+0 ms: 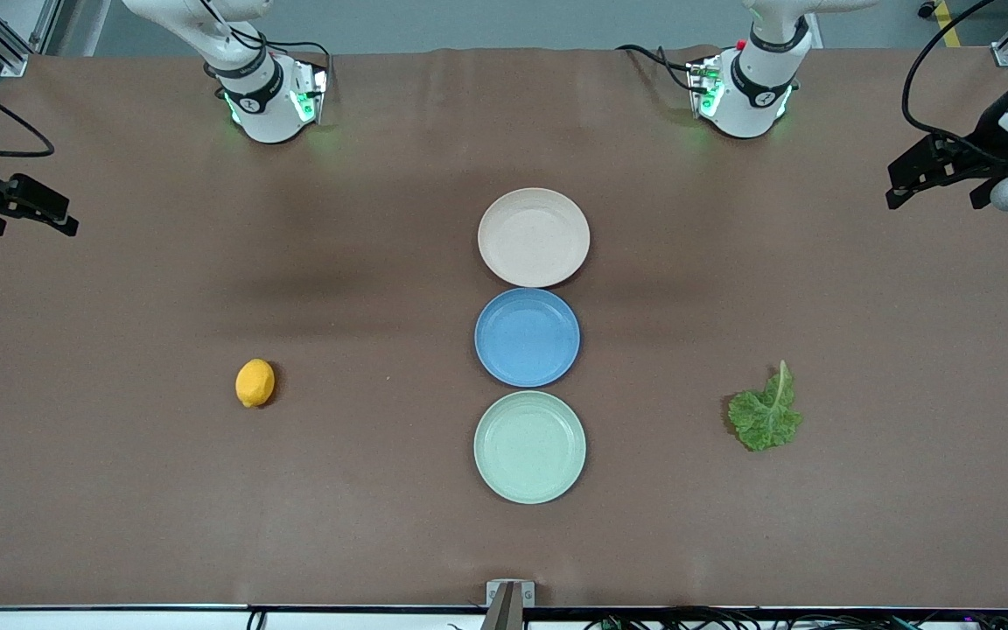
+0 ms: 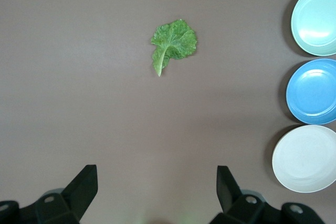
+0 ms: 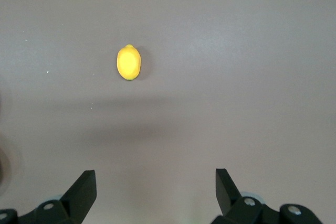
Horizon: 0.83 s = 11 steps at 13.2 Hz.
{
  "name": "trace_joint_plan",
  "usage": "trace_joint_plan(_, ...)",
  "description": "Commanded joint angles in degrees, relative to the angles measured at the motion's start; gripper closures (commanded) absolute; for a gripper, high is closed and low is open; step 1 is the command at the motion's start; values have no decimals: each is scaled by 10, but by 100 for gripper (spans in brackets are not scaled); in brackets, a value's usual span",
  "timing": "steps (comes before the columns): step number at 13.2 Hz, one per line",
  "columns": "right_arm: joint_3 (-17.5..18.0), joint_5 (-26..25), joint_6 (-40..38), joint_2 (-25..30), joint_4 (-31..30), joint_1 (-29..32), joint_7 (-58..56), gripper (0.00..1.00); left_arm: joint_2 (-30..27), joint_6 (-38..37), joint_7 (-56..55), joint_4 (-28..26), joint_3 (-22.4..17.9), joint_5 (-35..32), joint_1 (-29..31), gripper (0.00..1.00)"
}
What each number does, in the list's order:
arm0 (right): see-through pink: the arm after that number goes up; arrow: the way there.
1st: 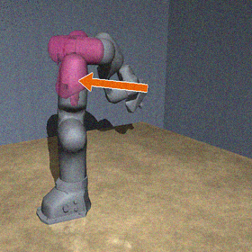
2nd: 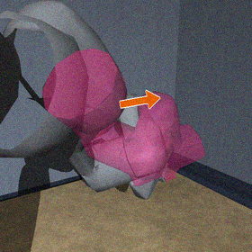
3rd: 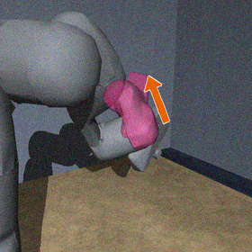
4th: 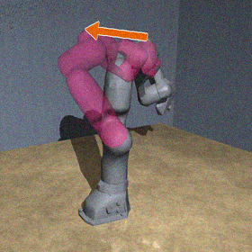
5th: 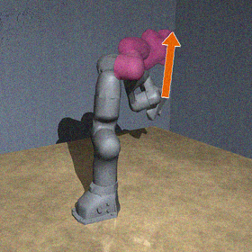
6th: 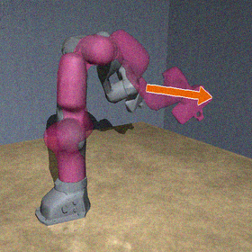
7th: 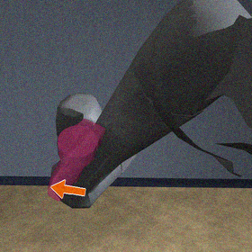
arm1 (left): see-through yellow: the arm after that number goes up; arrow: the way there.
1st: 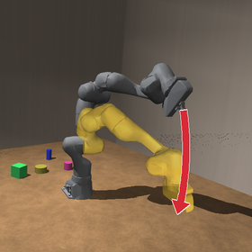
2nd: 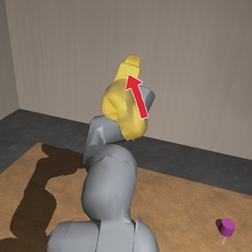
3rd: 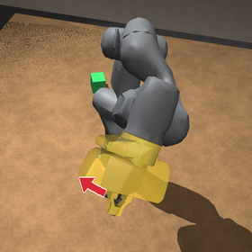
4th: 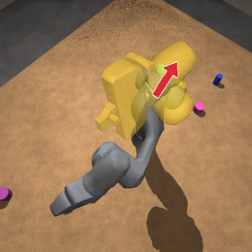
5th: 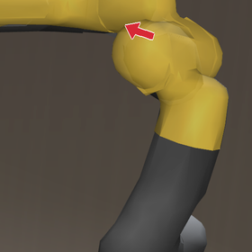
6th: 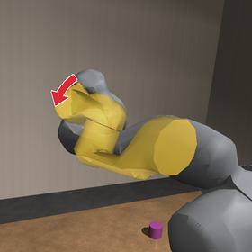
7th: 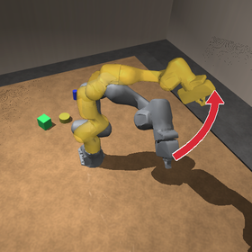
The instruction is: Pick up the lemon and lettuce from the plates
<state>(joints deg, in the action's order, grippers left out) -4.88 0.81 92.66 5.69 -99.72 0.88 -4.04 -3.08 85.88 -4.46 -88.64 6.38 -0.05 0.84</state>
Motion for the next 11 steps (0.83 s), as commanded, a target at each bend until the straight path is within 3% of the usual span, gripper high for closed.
trace_joint_plan(1, 16, -8, 11, 20, -25, 18, -7, 0, -1, 6, 9, -1, 1, 15, 4, 0)
trace_joint_plan(11, 27, -8, 10, 24, -24, 17, -7, 0, 11, 2, 6, 16, 1, 7, 5, 0)
